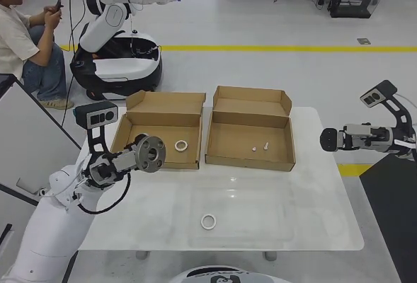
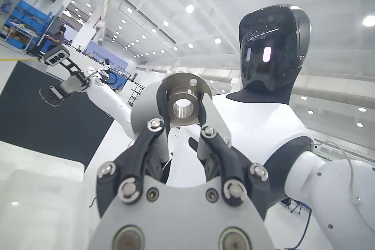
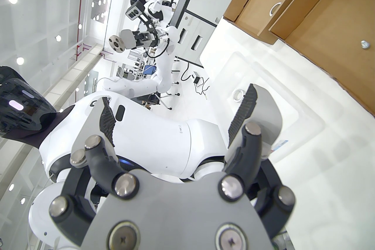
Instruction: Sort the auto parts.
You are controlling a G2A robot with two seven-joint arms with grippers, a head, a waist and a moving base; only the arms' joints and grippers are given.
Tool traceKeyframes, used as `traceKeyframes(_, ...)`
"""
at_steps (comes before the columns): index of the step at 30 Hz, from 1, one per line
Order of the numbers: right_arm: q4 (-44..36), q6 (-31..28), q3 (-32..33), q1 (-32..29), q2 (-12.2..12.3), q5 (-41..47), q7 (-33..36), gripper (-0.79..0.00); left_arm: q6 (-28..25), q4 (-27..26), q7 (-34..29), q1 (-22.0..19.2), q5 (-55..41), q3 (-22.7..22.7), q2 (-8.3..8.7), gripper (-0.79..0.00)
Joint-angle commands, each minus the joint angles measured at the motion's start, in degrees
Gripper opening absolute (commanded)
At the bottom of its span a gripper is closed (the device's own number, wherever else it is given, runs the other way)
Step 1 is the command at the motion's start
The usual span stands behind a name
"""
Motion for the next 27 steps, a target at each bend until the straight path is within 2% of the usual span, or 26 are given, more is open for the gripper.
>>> traceKeyframes(1, 0.0, 0.0, 0.0, 0.0, 0.0, 0.0, 0.0, 0.000, 0.3, -0.3, 2.5, 0.3, 0.4, 0.3, -0.21, -0.785)
traceKeyframes(6, 0.0, 0.0, 0.0, 0.0, 0.0, 0.0, 0.0, 0.000, -1.5, -0.4, 4.7, -1.1, -0.4, 3.2, -1.14, -0.785)
traceKeyframes(13, 0.0, 0.0, 0.0, 0.0, 0.0, 0.0, 0.0, 0.000, -2.9, 3.3, 7.4, -5.8, 1.4, 9.2, -2.84, -0.785)
traceKeyframes(17, 0.0, 0.0, 0.0, 0.0, 0.0, 0.0, 0.0, 0.000, -3.4, 4.6, 9.3, -7.2, 0.6, 11.1, -3.61, -0.785)
traceKeyframes(23, 0.0, 0.0, 0.0, 0.0, 0.0, 0.0, 0.0, 0.000, -4.3, 4.1, 9.9, -7.4, -7.5, 13.2, -4.75, -0.785)
traceKeyframes(27, 0.0, 0.0, 0.0, 0.0, 0.0, 0.0, 0.0, 0.000, -4.0, 3.7, 7.8, -6.7, -15.0, 13.6, -5.38, -0.785)
